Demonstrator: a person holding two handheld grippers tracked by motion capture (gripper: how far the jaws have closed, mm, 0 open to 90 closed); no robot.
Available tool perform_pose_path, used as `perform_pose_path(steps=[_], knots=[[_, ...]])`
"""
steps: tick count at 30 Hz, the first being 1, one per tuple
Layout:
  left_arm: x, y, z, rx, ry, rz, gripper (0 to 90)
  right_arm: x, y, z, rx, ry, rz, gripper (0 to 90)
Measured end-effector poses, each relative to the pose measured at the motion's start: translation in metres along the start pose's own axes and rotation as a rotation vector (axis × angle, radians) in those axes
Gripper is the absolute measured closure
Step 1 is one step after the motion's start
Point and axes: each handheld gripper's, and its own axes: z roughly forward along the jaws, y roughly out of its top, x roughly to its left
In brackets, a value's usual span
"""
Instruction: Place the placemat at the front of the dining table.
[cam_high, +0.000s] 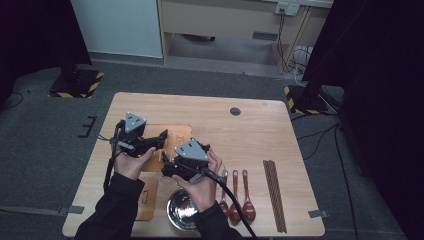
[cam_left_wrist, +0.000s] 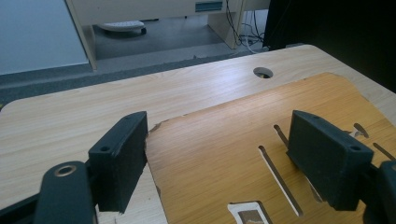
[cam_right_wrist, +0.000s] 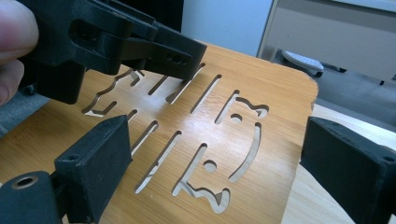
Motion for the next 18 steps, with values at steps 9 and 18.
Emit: perform_pose_path(steps=[9,18], knots=[[-0.011,0.014,0.008,-0.008,-0.004,0.017,20.9,-0.014,0.005,-0.005,-0.012,-0.014,0.004,9.0],[-0.026,0.030,0.021,-0.016,-0.017,0.034,20.9,-0.036,0.009,-0.010,-0.016,-0.035,0.007,9.0]])
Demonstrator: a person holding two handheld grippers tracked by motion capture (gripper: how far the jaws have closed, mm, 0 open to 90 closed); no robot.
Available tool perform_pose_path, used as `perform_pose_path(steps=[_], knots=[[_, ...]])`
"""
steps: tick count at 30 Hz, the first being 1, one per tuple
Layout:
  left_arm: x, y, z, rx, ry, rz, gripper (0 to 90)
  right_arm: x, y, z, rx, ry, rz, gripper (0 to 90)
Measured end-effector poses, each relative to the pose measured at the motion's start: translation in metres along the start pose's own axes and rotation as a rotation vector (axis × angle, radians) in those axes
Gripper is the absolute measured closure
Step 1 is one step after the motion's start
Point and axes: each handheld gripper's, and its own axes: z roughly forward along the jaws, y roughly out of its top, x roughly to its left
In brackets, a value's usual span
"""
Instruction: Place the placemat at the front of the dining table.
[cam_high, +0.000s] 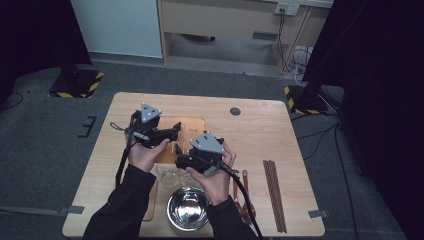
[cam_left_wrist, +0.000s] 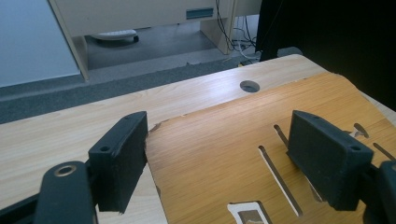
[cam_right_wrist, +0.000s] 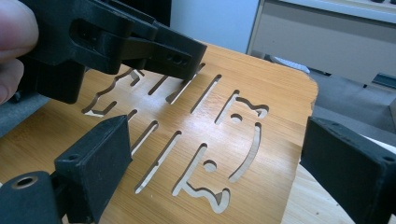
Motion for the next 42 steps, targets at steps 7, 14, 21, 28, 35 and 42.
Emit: perform_pose_path(steps=[7,14,21,28,35,42], knots=[[-0.003,0.005,0.008,-0.004,-0.008,-0.002,20.9,-0.010,0.002,0.001,0.001,-0.006,0.001,9.0],[-0.006,0.010,0.020,0.001,-0.013,-0.003,21.0,-0.022,0.003,0.006,0.010,-0.018,-0.005,9.0],[-0.007,0.015,0.031,0.005,-0.015,-0.004,21.0,-0.032,0.003,0.012,0.013,-0.019,0.000,9.0],[-0.010,0.022,0.043,0.005,-0.013,0.001,21.0,-0.042,0.004,0.017,0.012,-0.025,-0.011,9.0],[-0.012,0.027,0.052,0.009,-0.013,0.009,21.0,-0.052,0.005,0.022,0.011,-0.030,-0.007,9.0],[-0.011,0.030,0.065,0.018,-0.017,0.001,21.0,-0.061,0.005,0.031,0.020,-0.033,-0.011,9.0]])
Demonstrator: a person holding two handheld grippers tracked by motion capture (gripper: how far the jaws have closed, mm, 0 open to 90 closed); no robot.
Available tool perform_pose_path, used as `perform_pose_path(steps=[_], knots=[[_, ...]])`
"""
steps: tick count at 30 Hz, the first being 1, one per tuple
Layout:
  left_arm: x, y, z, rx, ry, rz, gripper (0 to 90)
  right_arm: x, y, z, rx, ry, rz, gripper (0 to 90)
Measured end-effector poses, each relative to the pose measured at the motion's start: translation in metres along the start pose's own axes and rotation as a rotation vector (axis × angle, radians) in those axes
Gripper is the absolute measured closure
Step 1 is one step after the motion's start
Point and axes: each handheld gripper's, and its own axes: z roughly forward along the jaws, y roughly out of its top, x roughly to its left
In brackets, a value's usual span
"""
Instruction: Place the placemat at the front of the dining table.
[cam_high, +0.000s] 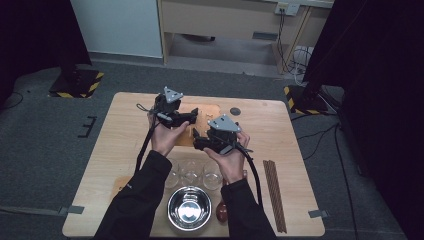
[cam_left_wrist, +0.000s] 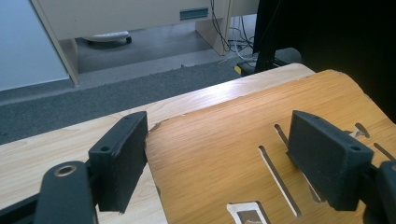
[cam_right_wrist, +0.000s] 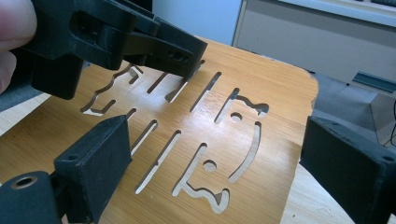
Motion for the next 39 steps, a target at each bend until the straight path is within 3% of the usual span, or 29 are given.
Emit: perform_pose_path(steps=[15,23,33,39], knots=[[0.008,0.001,0.030,0.023,0.008,-0.007,21.0,-0.015,-0.006,0.027,0.013,0.006,-0.005,9.0],[0.017,-0.004,0.042,0.042,0.020,-0.013,21.0,-0.016,-0.011,0.041,0.017,0.014,-0.011,9.0],[0.027,-0.015,0.063,0.070,0.027,-0.041,21.0,-0.021,-0.021,0.064,0.053,0.033,0.001,9.0],[0.029,-0.022,0.073,0.082,0.033,-0.037,21.0,-0.024,-0.028,0.076,0.087,0.040,0.007,9.0]])
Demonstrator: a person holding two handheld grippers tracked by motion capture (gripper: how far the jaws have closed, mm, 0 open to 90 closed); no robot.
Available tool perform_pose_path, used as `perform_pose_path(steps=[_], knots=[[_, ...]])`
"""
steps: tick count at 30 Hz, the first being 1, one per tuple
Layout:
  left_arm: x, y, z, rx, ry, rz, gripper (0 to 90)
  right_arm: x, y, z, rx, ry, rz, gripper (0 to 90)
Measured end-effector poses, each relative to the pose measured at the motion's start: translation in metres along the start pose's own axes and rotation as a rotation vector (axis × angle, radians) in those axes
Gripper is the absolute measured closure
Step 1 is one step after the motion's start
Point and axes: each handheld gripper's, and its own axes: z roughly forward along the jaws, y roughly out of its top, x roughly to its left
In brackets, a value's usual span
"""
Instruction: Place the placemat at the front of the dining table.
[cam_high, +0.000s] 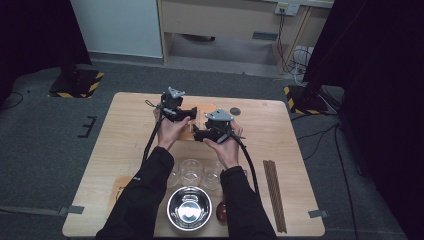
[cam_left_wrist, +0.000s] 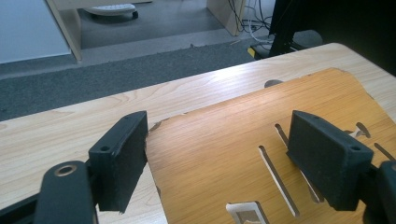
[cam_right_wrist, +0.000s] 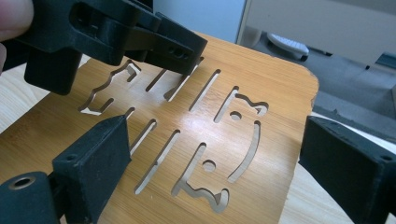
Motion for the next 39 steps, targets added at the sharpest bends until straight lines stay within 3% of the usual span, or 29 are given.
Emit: perform_pose_path(steps=[15,20,39], knots=[[0.007,-0.020,0.029,0.062,0.011,-0.004,21.0,-0.002,-0.017,0.027,0.087,0.012,0.012,9.0],[0.005,-0.025,0.037,0.094,0.019,0.016,21.0,-0.004,-0.028,0.035,0.117,0.022,0.049,9.0],[0.001,-0.056,0.067,0.184,0.013,0.025,20.9,-0.006,-0.056,0.055,0.249,0.040,0.099,9.0]])
